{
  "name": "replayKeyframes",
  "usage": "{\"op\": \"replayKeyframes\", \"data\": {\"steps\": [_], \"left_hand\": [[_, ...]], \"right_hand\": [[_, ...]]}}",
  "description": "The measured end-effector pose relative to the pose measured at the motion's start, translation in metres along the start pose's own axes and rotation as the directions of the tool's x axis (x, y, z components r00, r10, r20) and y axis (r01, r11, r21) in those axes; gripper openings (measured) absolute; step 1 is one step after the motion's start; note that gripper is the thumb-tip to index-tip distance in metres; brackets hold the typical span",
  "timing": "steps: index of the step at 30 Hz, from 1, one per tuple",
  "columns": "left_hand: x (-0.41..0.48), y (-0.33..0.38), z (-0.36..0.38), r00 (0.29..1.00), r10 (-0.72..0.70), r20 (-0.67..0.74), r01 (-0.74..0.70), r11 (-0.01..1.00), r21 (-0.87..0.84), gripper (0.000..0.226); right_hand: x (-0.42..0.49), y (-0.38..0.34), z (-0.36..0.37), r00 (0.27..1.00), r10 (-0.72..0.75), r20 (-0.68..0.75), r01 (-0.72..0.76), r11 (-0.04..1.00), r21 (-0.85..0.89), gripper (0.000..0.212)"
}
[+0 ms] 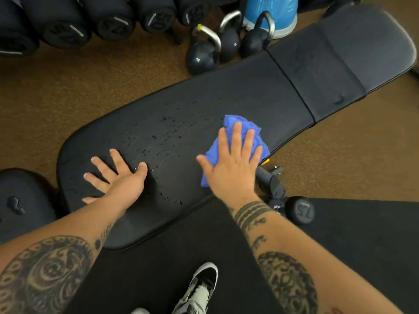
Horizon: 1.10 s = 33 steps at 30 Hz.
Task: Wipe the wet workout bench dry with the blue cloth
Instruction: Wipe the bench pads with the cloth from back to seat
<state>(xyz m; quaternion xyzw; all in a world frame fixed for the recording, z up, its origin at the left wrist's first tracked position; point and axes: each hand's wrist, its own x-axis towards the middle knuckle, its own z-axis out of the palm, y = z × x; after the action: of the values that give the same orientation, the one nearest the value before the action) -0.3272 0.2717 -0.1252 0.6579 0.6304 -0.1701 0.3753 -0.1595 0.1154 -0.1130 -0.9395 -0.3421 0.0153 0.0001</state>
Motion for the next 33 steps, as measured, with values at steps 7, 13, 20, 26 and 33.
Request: {"op": "replayKeyframes", "data": {"steps": [7, 13, 20, 26, 33], "left_hand": [[-0.005, 0.007, -0.003, 0.999, -0.022, 0.025, 0.021, 0.999, 0.024, 0.081], [-0.005, 0.008, -0.005, 0.998, -0.038, 0.059, 0.036, 0.999, 0.04, 0.081], [-0.008, 0.008, -0.008, 0.996, -0.043, 0.08, 0.039, 0.998, 0.047, 0.082], [-0.003, 0.004, -0.004, 0.997, -0.025, 0.074, 0.022, 0.999, 0.037, 0.082], [-0.002, 0.003, -0.005, 0.996, -0.022, 0.083, 0.019, 0.999, 0.038, 0.082]], "right_hand": [[0.125, 0.09, -0.039, 0.995, 0.102, -0.009, -0.102, 0.995, -0.002, 0.084], [0.133, 0.044, -0.033, 0.993, -0.116, -0.026, 0.116, 0.993, -0.016, 0.074], [0.086, 0.041, -0.029, 0.862, -0.499, 0.084, 0.492, 0.866, 0.089, 0.065], [0.158, -0.011, -0.022, 0.999, -0.048, -0.003, 0.048, 0.998, 0.033, 0.076], [0.156, -0.073, -0.012, 0.862, -0.494, 0.118, 0.494, 0.869, 0.027, 0.063]]}}
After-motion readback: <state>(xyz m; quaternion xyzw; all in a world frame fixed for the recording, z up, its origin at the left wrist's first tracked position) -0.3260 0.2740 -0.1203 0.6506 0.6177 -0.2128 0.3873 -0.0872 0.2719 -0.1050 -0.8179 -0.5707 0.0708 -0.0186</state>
